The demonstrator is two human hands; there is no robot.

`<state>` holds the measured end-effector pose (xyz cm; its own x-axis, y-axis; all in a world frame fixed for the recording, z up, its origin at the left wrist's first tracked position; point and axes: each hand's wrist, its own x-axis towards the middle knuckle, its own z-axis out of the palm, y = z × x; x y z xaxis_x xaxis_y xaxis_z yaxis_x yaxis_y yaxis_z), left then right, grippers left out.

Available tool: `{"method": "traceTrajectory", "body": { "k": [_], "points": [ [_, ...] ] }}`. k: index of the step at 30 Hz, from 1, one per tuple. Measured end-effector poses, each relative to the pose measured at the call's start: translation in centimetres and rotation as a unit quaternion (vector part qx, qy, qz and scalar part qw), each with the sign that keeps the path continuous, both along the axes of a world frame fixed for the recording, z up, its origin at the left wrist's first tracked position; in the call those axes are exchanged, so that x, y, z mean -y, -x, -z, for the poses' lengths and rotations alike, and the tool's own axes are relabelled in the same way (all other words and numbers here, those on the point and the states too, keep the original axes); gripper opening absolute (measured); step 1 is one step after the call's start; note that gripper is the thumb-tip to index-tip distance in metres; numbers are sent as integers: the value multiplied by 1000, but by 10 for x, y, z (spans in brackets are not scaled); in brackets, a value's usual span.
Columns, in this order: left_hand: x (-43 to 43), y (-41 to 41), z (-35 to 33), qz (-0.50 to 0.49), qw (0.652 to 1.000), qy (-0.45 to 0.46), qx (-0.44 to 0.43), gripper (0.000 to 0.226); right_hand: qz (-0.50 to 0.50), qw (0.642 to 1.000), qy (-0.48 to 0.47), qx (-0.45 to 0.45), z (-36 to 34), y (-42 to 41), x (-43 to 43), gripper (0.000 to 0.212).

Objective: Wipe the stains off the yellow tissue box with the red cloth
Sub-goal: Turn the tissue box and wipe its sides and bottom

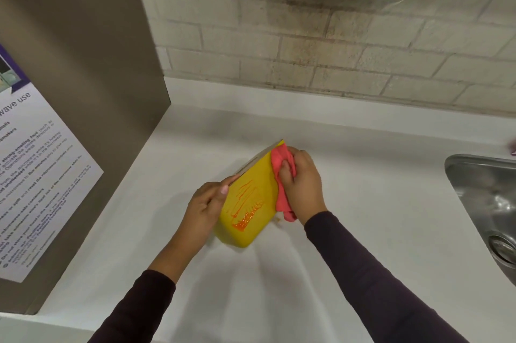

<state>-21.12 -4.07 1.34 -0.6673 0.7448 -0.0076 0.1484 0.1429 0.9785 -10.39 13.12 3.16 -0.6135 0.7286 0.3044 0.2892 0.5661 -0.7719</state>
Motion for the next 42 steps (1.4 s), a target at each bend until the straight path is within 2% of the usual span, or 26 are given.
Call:
{"method": "traceTrajectory", "body": {
  "k": [6, 11, 15, 18, 25, 30, 35, 37, 42],
  "points": [
    [0, 0, 0, 6, 1000, -18, -14, 26, -115, 988, -99, 21, 4, -5, 37, 38],
    [1, 1, 1, 9, 1000, -14, -6, 28, -146, 972, -169, 77, 6, -17, 16, 38],
    [2, 1, 2, 15, 1000, -4, -4, 28, -53, 995, -80, 40, 6, -15, 1, 31],
    [1, 2, 2, 3, 1000, -6, 8, 27, -50, 998, -39, 24, 3, -8, 9, 35],
    [1, 12, 2, 4, 1000, -22, 19, 28, -184, 974, -119, 48, 3, -4, 42, 38],
    [1, 14, 0, 18, 1000, -11, 8, 27, -208, 954, -205, 64, 6, -12, 35, 37],
    [1, 14, -3, 14, 1000, -7, 10, 27, -96, 991, -88, 32, 4, -6, 28, 34],
    [0, 14, -2, 7, 1000, -9, 11, 27, -77, 994, -78, 13, 4, 0, 35, 35],
    [0, 16, -3, 5, 999, -22, 29, 33, -168, 977, -130, 33, 2, 7, 50, 37]
  ]
}}
